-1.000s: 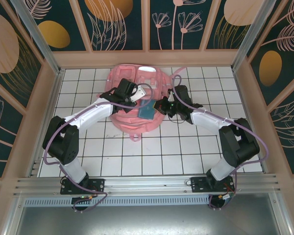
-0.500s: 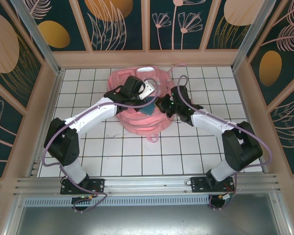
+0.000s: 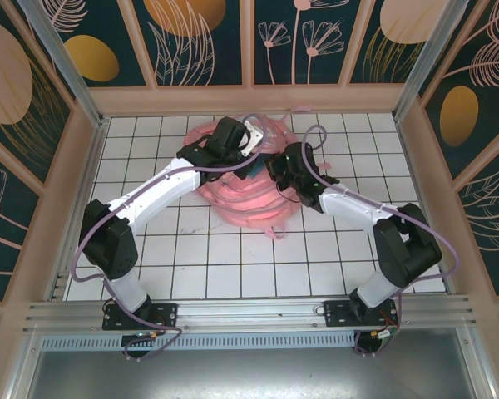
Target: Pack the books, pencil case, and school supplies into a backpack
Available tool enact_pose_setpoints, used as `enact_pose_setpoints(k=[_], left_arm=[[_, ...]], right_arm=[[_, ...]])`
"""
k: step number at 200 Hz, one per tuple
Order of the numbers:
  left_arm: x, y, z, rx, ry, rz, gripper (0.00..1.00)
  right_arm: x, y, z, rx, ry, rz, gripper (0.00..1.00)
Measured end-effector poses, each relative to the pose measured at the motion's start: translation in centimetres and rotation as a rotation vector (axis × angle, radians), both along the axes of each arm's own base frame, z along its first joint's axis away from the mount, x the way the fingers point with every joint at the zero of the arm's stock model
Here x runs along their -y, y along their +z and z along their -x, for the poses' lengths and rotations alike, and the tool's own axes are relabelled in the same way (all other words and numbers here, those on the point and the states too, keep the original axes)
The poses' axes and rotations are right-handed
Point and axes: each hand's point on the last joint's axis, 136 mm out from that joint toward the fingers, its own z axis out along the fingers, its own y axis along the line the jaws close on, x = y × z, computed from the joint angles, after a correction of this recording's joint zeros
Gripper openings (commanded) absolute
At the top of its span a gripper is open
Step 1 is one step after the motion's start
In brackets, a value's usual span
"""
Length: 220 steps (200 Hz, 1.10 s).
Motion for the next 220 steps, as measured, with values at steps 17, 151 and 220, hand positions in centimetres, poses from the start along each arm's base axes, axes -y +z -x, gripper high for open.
enact_pose_setpoints(k=[17,151,220], left_arm=[[0.5,0.1,-0.4,-0.012,0.01,0.021,0.07],[4.5,-1.1,-2.2,-0.142,0.054,0.15,0.21],[5.7,1.8,-3.0,-0.159,0.09,0.378,0.84]], right_arm=[[-0.4,-0.2,-0.7,0.008,-0.001,-0.007,0.29],[8.7,1.7,6.3,0.044,-0.057,0.122,0.4],[11.1,-1.0,8.2,0.019,0.074,0.489,0.47]])
